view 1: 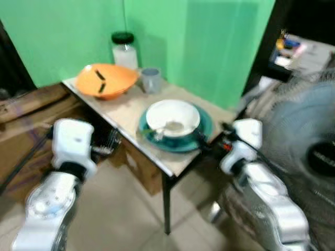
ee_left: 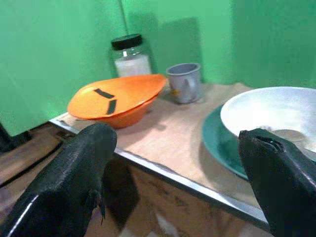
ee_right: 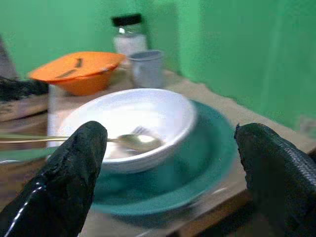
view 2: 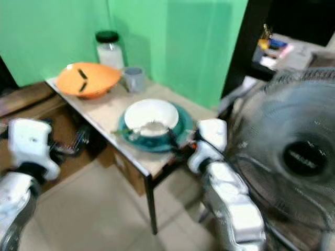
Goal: Setting the table
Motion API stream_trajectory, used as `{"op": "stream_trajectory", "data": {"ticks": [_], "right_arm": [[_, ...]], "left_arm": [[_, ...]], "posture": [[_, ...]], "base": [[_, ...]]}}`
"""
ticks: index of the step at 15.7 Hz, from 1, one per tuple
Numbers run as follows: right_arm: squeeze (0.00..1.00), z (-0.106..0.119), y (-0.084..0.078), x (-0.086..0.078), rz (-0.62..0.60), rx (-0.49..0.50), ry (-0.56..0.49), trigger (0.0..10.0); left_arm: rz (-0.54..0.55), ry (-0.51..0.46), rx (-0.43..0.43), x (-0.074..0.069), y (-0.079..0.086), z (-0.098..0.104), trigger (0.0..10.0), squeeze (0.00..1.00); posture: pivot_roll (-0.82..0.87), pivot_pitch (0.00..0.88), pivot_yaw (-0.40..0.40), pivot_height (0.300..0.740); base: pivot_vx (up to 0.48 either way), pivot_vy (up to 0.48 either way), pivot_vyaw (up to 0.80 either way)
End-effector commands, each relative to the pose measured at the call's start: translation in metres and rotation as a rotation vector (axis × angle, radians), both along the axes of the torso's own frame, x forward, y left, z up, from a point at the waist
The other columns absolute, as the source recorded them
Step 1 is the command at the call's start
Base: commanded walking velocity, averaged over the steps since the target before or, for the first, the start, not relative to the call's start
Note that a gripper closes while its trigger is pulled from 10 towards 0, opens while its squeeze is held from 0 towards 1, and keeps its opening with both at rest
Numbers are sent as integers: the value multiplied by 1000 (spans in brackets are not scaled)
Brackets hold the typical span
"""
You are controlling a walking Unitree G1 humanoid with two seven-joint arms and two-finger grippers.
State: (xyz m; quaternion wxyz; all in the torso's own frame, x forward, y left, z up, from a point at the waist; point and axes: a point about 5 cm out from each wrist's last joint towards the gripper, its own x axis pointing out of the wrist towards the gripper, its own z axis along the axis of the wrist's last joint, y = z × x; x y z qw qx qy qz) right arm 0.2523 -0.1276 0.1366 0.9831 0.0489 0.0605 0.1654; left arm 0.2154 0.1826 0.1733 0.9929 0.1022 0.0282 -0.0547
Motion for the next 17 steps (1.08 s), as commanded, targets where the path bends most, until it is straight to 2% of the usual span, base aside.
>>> {"op": "stream_trajectory", "data": {"ticks": [1, 4, 7, 9, 12, 13, 16, 17], "right_arm": [[0, 5, 9, 1, 28, 12, -27, 10000], [0, 8, 8, 2, 8, 25, -40, 10000], [0, 14, 8, 4, 5, 89, -39, 10000], [0, 15, 10, 4, 19, 88, -39, 10000], [0, 16, 9, 2, 20, 92, -26, 10000], [0, 16, 8, 2, 20, 96, -21, 10000], [0, 19, 5, 2, 63, 100, 32, 10000], [1000, 22, 3, 2, 91, 121, 58, 10000]], "left_arm": [[5, -10, 15, -2, 3, 4, 10000, 0], [-27, -8, 4, -3, 1, 4, 10000, 0], [-47, -14, 28, -1, 1, 7, 10000, 0], [-62, -15, 26, -2, 0, 8, 10000, 0], [-102, -3, 38, -2, -3, 7, 10000, 0], [-108, -1, 42, -2, -4, 7, 10000, 0], [-159, 20, 64, -7, -5, 4, 10000, 0], [-188, 21, 62, -9, -4, 5, 10000, 0]], "posture": [[104, 0, 10, 740], [111, 0, 5, 740], [119, 0, 5, 740], [114, 0, 8, 740], [108, 0, 11, 740], [107, 0, 11, 740], [107, 0, 13, 740], [108, 0, 13, 740]], "base": [[364, 0, 0], [351, 0, 0], [347, 0, 0], [341, 0, 0], [314, 0, -750], [0, 0, -788], [0, 0, 0], [0, 0, 0]]}}
